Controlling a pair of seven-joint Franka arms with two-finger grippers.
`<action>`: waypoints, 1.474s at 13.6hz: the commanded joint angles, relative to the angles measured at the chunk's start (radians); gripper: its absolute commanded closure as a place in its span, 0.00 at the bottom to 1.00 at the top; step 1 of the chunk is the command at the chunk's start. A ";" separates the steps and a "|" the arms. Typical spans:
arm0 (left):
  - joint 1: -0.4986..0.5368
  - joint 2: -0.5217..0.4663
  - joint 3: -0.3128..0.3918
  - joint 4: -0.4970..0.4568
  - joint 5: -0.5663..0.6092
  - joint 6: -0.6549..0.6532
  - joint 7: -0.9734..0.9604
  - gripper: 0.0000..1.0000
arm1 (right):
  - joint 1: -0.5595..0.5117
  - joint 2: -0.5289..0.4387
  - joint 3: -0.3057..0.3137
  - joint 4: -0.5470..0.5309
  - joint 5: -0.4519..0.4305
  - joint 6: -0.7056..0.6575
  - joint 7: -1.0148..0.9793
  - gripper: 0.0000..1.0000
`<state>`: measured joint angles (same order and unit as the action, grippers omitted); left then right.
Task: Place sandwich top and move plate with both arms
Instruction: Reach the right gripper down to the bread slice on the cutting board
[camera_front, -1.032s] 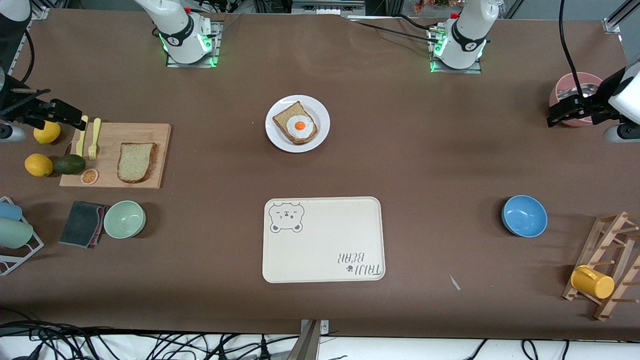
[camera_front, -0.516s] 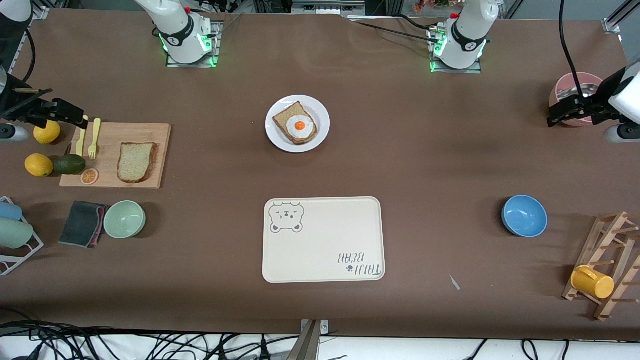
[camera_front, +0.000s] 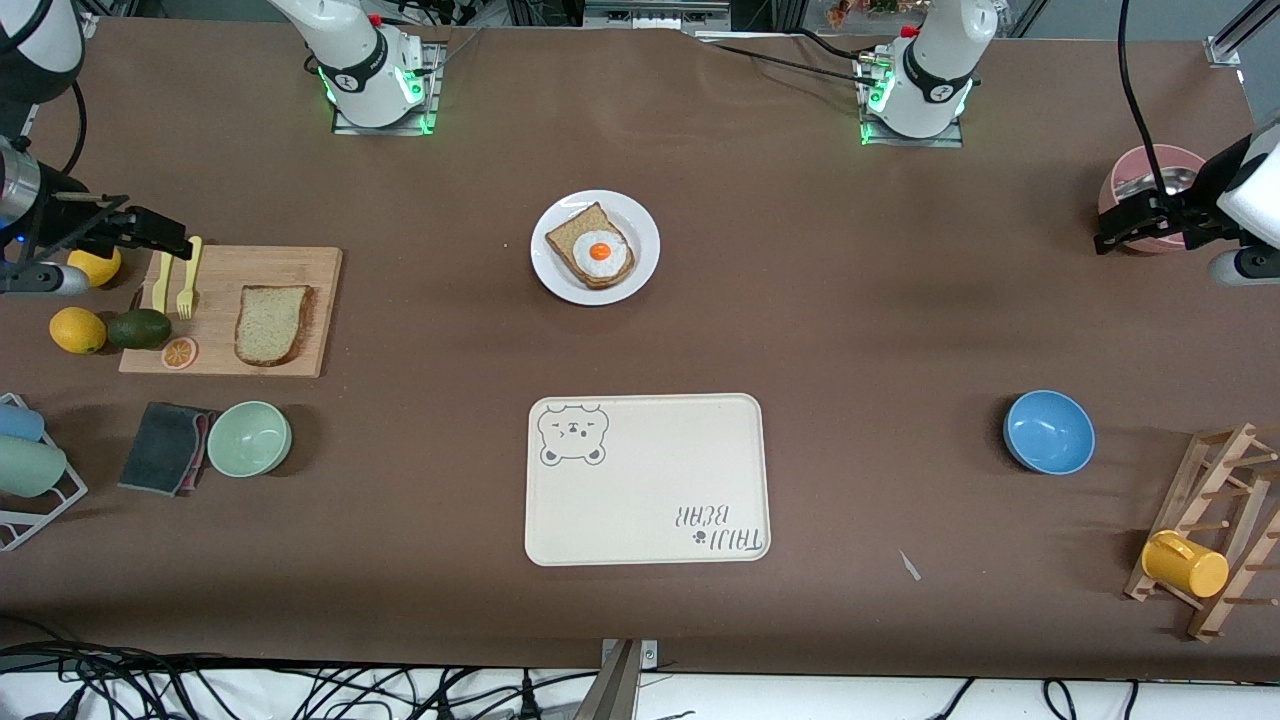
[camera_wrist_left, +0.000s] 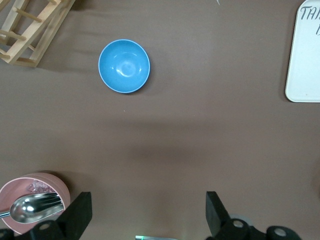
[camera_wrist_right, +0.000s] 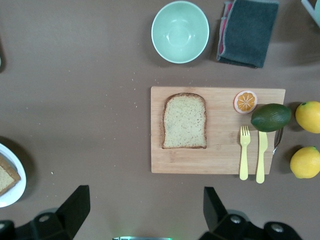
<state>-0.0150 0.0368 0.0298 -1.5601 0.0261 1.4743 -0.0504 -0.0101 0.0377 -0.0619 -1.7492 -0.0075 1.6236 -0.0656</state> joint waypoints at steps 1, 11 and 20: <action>-0.005 -0.006 -0.001 0.000 0.020 0.003 0.009 0.00 | -0.002 0.036 0.007 -0.013 -0.017 0.027 -0.005 0.00; -0.005 -0.005 -0.001 -0.001 0.020 0.005 0.009 0.00 | 0.072 0.192 0.005 -0.251 -0.187 0.427 0.147 0.10; -0.005 -0.005 0.001 0.000 0.020 0.005 0.009 0.00 | 0.075 0.309 0.002 -0.398 -0.307 0.680 0.322 0.31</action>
<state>-0.0150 0.0372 0.0298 -1.5612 0.0261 1.4746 -0.0504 0.0637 0.3657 -0.0593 -2.0664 -0.2772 2.2171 0.2085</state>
